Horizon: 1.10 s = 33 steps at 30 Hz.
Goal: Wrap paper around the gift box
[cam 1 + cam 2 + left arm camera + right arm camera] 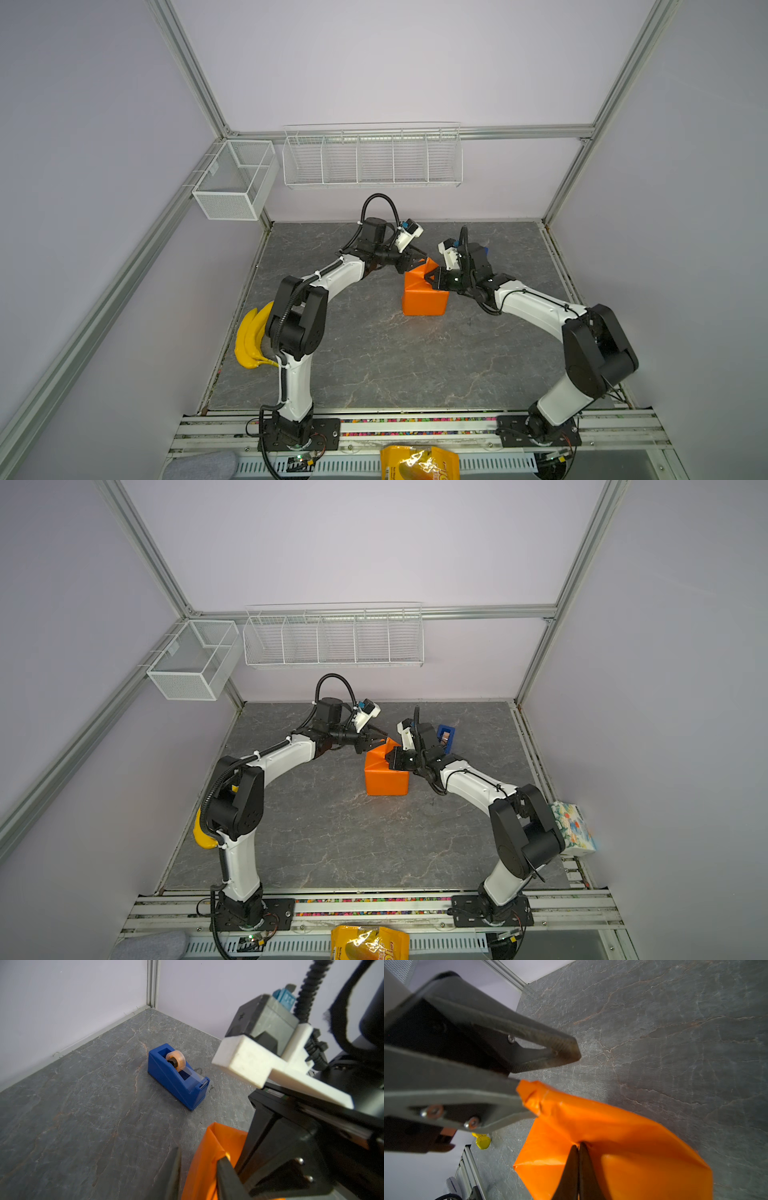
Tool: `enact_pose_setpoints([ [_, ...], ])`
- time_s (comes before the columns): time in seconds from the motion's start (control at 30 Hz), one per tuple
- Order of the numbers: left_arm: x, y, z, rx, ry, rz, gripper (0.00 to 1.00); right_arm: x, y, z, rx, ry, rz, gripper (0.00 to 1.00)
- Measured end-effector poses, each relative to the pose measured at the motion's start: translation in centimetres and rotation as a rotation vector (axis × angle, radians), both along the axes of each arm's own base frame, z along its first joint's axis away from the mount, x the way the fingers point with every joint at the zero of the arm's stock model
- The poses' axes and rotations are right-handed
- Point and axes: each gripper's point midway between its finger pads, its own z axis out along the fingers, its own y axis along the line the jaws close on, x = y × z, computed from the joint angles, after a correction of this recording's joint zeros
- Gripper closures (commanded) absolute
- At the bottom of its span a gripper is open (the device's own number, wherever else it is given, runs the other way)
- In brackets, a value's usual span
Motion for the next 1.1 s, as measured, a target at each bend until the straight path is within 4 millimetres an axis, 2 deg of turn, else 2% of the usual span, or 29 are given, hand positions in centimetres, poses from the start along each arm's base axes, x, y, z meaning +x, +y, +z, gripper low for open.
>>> enact_pose_setpoints([
  [0.07,0.2,0.2,0.1,-0.018,0.009,0.010,0.80,0.0,0.0,0.0,0.000,0.000,0.000,0.94],
  [0.2,0.6,0.4,0.8,-0.051,0.018,0.020,0.78,0.0,0.0,0.0,0.000,0.000,0.000,0.94],
  [0.47,1.2,0.8,4.6,-0.138,-0.049,0.038,0.71,-0.1,0.0,-0.1,0.000,0.005,0.004,0.93],
  [0.57,1.2,1.0,5.2,-0.154,-0.054,0.033,0.65,-0.1,0.0,-0.1,0.000,0.005,0.004,0.93],
  [0.77,0.4,1.1,4.5,-0.138,-0.025,-0.005,0.54,-0.1,0.0,-0.1,0.000,0.005,0.004,0.93],
  [0.93,-0.1,1.1,3.9,-0.131,0.005,-0.030,0.52,-0.1,0.0,-0.1,0.000,0.006,0.004,0.93],
  [1.1,-0.4,0.6,2.4,-0.120,0.046,-0.055,0.51,-0.1,0.0,-0.1,-0.001,0.005,0.004,0.93],
])
